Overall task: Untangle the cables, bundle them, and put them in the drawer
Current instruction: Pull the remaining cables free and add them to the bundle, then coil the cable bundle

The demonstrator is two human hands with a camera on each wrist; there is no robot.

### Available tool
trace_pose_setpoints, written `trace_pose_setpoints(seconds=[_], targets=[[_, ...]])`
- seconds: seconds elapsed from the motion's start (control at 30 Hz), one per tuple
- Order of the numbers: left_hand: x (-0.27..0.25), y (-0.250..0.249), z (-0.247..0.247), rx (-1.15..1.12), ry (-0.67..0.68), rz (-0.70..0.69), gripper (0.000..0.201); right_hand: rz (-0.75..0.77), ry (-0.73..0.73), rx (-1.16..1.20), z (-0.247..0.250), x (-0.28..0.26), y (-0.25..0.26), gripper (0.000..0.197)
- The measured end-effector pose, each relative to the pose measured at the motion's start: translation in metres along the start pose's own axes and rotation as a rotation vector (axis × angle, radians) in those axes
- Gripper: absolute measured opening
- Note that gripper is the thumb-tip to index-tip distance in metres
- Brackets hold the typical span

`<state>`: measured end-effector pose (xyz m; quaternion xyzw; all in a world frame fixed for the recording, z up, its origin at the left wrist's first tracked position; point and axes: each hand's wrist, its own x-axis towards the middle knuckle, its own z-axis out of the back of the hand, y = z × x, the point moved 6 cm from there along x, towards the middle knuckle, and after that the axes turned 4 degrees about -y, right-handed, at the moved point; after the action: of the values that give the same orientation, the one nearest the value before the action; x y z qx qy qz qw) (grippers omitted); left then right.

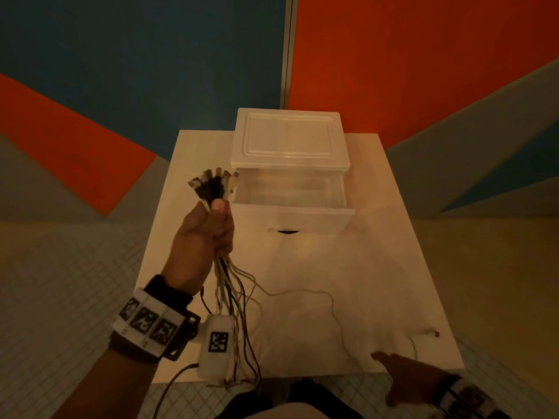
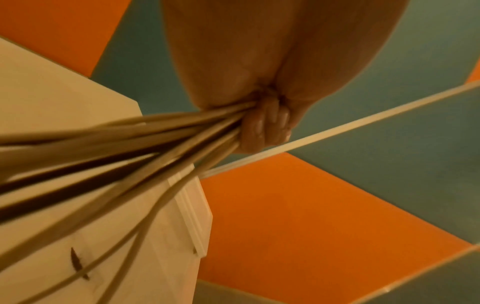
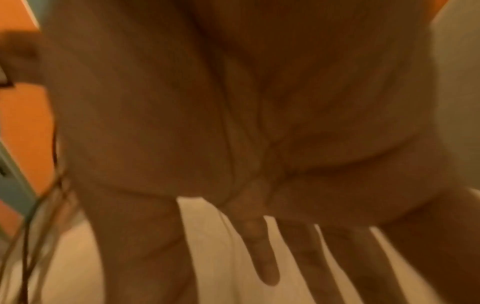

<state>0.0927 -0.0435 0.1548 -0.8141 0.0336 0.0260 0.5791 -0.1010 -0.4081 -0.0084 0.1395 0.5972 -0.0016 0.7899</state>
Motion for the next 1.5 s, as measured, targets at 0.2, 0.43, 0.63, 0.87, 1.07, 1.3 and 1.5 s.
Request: trace_pose_setpoints(seconds=[0.2, 0.43, 0.63, 0.87, 1.07, 1.3, 1.5], targets=[[-0.013, 0.014, -0.043, 0.046, 0.135, 0.041, 0.026, 0.352, -0.477, 0.069, 0.071, -0.007, 0.112, 0.093], [-0.013, 0.014, -0.067, 0.092, 0.114, 0.077, 0.028, 1.053, -0.470, 0.645, 0.104, -0.037, 0.267, 0.038], [0.016, 0.014, -0.031, 0.222, 0.037, 0.118, 0.031, 0.941, -0.647, 0.875, 0.113, -0.020, 0.264, 0.024], [0.011, -0.023, 0.014, 1.048, 0.042, -0.351, 0.027, 0.786, -0.652, 0.652, 0.154, -0.037, 0.240, 0.032], [-0.005, -0.002, -0.048, 0.955, 0.709, -0.266, 0.055, 0.785, -0.362, 0.398, 0.167, -0.072, 0.257, 0.037], [-0.018, 0.000, -0.051, 0.545, 0.726, 0.061, 0.017, 0.804, -0.418, 0.257, 0.193, -0.110, 0.255, 0.033], [-0.023, -0.016, -0.039, 0.341, 0.628, 0.180, 0.036, 0.868, -0.485, 0.278, 0.196, -0.114, 0.249, 0.025]])
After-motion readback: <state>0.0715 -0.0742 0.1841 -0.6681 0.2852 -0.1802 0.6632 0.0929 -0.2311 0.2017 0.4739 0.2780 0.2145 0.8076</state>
